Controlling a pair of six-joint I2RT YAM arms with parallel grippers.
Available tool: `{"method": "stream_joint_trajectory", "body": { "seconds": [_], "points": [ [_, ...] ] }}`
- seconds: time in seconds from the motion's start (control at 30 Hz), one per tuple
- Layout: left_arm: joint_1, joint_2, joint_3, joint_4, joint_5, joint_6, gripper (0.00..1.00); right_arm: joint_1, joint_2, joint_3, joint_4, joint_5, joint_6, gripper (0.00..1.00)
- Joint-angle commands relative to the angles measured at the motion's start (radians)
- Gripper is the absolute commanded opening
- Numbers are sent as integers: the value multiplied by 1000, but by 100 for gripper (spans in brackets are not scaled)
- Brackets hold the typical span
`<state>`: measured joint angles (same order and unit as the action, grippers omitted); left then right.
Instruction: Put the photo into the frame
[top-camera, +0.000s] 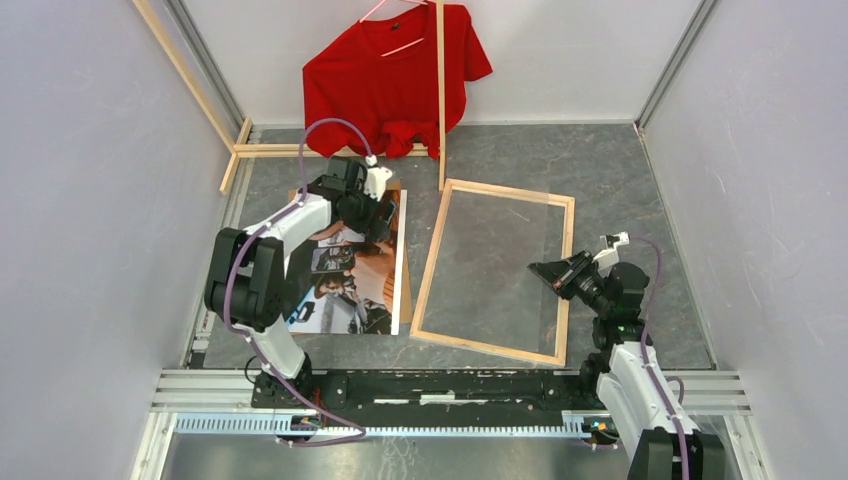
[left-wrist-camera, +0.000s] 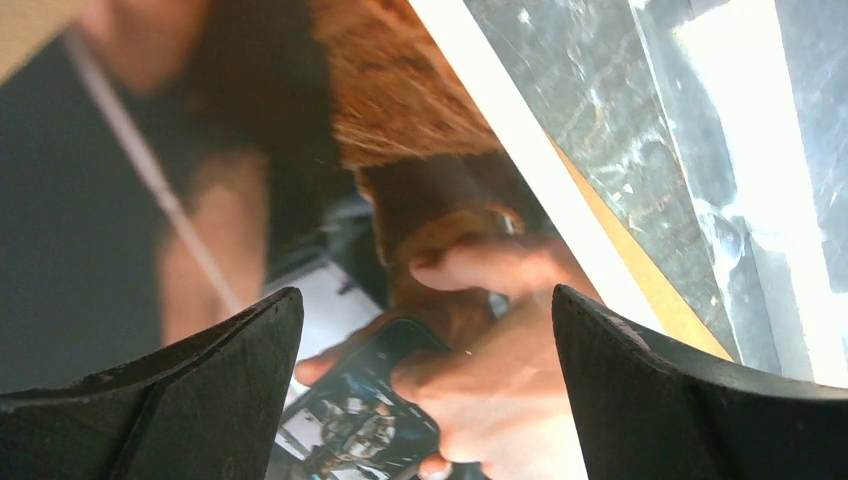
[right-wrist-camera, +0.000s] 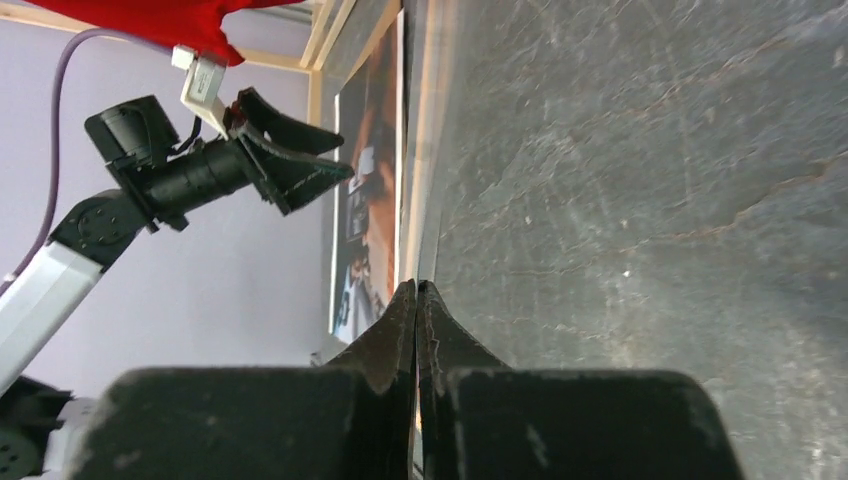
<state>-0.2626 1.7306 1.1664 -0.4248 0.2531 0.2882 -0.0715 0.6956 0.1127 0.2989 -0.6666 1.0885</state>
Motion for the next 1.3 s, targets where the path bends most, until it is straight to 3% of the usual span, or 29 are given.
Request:
{"method": "stream_joint_trajectory", "body": {
  "seconds": [0.0,0.57,1.27],
  "points": [
    [-66,-50,-45,-2,-23,33,100,-7,-41,66,-30,87,-145,0],
    [-155,1,-57,20,-46,25,100,-30,-4,157,-216,177,-399,0],
    [-179,18,-49,35,-55,20,100,-59,-3,172,-294,151,-446,0]
  ]
}}
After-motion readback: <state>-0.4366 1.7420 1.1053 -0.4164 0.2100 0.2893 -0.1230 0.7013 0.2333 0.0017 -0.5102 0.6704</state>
